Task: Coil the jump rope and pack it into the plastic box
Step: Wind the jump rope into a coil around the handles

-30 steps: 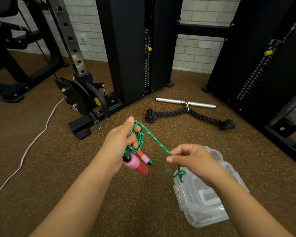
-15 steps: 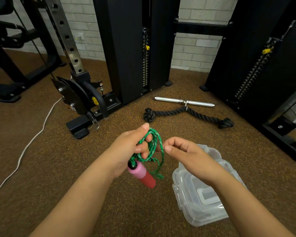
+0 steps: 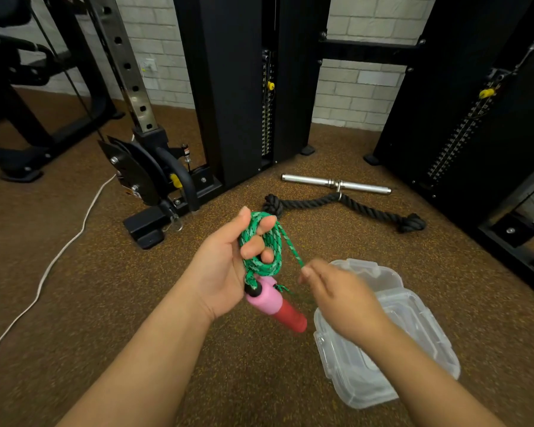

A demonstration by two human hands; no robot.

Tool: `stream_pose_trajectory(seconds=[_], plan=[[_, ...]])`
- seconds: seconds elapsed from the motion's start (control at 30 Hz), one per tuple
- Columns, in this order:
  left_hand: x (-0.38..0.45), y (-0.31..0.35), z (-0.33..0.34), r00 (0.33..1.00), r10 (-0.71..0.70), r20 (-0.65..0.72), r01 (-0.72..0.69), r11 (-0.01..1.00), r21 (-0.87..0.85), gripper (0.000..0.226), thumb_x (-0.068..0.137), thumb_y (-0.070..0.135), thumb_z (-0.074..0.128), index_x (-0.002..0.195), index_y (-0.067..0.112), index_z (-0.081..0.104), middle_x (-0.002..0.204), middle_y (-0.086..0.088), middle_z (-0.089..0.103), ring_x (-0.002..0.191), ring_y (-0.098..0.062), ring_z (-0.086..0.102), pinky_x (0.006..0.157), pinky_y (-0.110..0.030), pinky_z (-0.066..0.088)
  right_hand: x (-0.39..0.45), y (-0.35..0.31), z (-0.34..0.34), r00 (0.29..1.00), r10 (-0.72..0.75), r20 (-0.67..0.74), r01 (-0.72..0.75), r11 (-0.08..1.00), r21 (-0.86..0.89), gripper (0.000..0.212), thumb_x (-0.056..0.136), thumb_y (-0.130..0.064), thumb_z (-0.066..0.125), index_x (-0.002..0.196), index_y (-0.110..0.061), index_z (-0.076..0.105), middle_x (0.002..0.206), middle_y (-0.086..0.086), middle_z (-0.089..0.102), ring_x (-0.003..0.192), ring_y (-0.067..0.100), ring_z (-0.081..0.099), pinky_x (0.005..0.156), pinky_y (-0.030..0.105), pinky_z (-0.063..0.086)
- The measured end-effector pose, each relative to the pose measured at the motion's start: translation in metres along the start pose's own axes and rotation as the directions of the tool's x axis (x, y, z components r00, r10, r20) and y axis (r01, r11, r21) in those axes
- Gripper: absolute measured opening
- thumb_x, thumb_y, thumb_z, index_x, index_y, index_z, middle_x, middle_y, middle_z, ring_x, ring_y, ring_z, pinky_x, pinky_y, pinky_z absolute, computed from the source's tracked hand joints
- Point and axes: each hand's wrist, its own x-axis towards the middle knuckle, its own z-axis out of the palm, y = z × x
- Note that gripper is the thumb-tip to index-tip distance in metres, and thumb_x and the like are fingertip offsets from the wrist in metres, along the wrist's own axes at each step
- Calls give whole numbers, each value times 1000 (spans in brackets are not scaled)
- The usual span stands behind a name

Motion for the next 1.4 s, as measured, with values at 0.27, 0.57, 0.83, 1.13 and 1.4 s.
stream_pose_trajectory(seconds=[0.27,0.57,0.83,1.13,1.4], plan=[[4,-1,-8,996,82,38,-86,987,133,69,95,58,12,137,13,42,121,-6,68,122,-19,55,109,-39,31,-18,-35,7,948,-272,166,302,933,-195,27,98,-43,29,91,-22,45,98,7,62,94,30,58,74,41,44],[-4,-13,2,997,25,75,-71,683,727,58,97,54,12,144,31,35,146,17,34,127,8,34,94,-7,20,-9,-45,-30,985,-174,9,152,887,436,34,91,-39,54,65,-19,60,56,-6,55,54,6,49,56,28,40],[0,-12,-2,982,-109,157,-71,556,828,87,78,80,24,108,8,63,85,2,70,96,-10,64,105,-41,31,-3,-39,-54,982,133,132,-177,422,889,29,78,-43,54,63,-18,59,50,-4,49,50,15,50,63,28,46],[1,-11,-3,973,-151,173,-37,641,767,37,98,34,40,107,12,69,53,3,44,66,-14,55,73,-18,47,6,-1,-54,957,289,28,-200,585,786,28,95,-32,50,81,-20,71,52,-8,43,47,8,39,57,24,41],[2,-10,-3,981,-74,177,-60,760,647,43,85,48,44,85,11,66,45,7,40,57,-15,51,77,-31,42,9,0,-45,965,243,-103,-95,684,724,26,97,-19,45,89,-13,70,64,0,54,59,8,50,59,15,47]])
